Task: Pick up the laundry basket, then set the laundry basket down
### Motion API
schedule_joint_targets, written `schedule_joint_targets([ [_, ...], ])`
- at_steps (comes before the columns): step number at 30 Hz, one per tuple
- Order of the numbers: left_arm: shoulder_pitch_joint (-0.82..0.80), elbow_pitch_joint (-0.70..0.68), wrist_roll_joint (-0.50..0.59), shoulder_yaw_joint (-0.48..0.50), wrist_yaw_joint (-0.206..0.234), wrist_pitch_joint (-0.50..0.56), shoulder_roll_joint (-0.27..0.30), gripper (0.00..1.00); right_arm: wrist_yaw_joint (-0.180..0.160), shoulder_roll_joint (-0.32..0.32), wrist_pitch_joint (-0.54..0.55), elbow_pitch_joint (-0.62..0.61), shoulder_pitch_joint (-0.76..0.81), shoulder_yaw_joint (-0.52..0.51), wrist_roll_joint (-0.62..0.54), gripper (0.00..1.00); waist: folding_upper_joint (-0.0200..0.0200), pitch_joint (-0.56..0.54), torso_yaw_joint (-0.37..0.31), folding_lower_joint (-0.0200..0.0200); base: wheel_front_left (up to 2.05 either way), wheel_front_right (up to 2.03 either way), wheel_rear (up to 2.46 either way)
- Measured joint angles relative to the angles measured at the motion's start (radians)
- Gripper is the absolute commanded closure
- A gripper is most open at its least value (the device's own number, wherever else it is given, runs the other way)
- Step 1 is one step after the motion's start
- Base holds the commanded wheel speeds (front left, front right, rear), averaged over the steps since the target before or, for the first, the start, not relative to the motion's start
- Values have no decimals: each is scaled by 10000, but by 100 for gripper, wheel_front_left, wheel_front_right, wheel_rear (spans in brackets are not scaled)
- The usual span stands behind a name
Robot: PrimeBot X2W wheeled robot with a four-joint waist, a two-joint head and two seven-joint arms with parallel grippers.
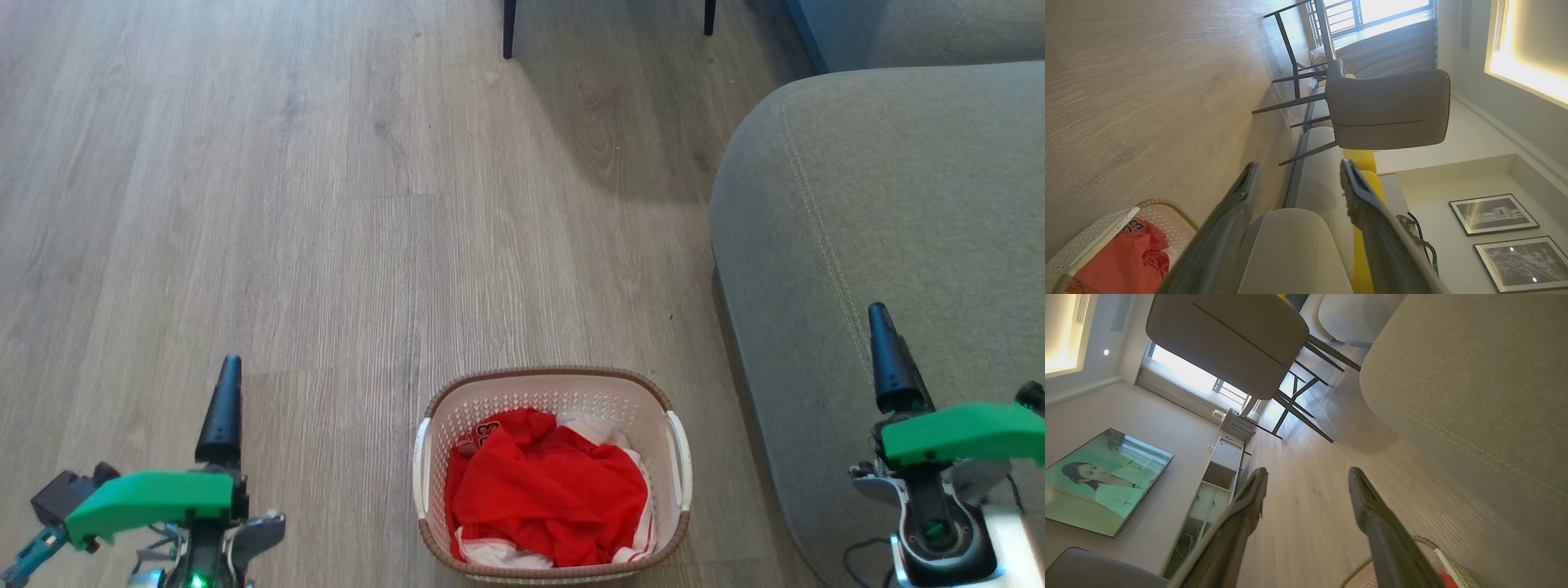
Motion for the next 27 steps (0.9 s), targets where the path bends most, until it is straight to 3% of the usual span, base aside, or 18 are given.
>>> schedule_joint_targets([
  [15,-297,-986,2186,481,10,-439,0,0,0,-6,-433,-834,-174,614,-2863,0,0,148,53,0,0,0,0],
  [22,-440,-1682,3954,203,773,-642,0,0,2,-13,-644,-1246,-352,838,-4111,0,0,200,75,0,0,0,0],
  [27,-500,-2150,5432,-418,1653,-782,2,0,2,-23,-775,-1511,-392,1087,-4911,0,0,228,86,0,0,0,0],
])
